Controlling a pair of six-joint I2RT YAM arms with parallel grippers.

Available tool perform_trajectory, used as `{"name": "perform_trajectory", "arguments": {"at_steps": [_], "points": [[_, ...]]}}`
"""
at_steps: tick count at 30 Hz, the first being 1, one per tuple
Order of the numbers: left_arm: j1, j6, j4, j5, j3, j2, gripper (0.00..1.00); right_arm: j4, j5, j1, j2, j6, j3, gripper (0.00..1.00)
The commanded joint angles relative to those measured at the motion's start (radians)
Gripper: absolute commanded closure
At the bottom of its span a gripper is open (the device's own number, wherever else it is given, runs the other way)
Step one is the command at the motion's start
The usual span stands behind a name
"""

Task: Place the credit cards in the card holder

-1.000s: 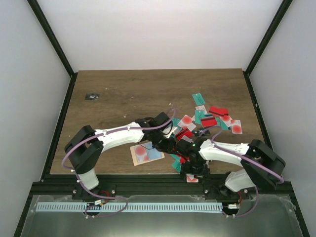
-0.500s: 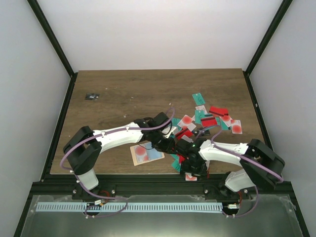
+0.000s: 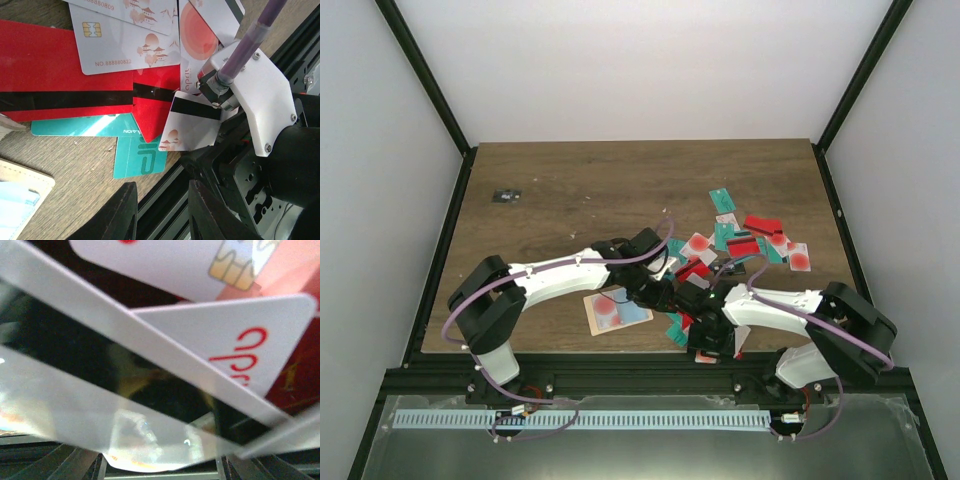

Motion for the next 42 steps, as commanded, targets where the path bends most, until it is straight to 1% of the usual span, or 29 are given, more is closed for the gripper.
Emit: {"name": "perform_trajectory", "arguments": {"at_steps": [1,4,9,15,18,20,25,27,28,31,37,42], "points": [[0.001,-0.003,0.010,-0.001,-0.015,-0.034,0.70,0.009,0.041,0.006,0.006,-0.002,0.022,0.45],[0.001,-0.004,0.009,-0.004,-0.014,-0.035,0.70,-0.017,0.057,0.005,0.005,-0.014,0.058,0.47],[0.006,-0.015,0.009,-0.023,-0.012,-0.054,0.70,-0.071,0.088,0.006,0.006,-0.060,0.142,0.47],[0.051,-0.053,0.011,-0.034,-0.026,-0.107,0.70,-0.143,0.139,0.002,0.032,-0.109,0.253,0.47],[0.089,-0.086,0.055,-0.007,-0.067,-0.151,0.70,-0.155,0.153,-0.004,0.050,-0.142,0.295,0.47],[0.120,-0.118,0.112,0.036,-0.110,-0.178,0.69,-0.149,0.154,-0.011,0.053,-0.167,0.314,0.47],[0.165,-0.171,0.265,0.132,-0.220,-0.215,0.61,-0.122,0.136,-0.045,0.039,-0.225,0.338,0.47],[0.174,-0.172,0.310,0.157,-0.243,-0.215,0.57,-0.113,0.122,-0.057,0.032,-0.244,0.346,0.47],[0.176,-0.196,0.326,0.164,-0.250,-0.214,0.56,-0.109,0.113,-0.063,0.027,-0.253,0.350,0.47],[0.179,-0.213,0.374,0.191,-0.257,-0.197,0.53,-0.092,0.079,-0.074,0.011,-0.276,0.352,0.47],[0.179,-0.240,0.445,0.234,-0.250,-0.139,0.52,-0.081,0.056,-0.083,-0.007,-0.284,0.355,0.48],[0.178,-0.224,0.417,0.230,-0.217,-0.099,0.53,-0.085,0.058,-0.093,-0.017,-0.282,0.362,0.48]]}}
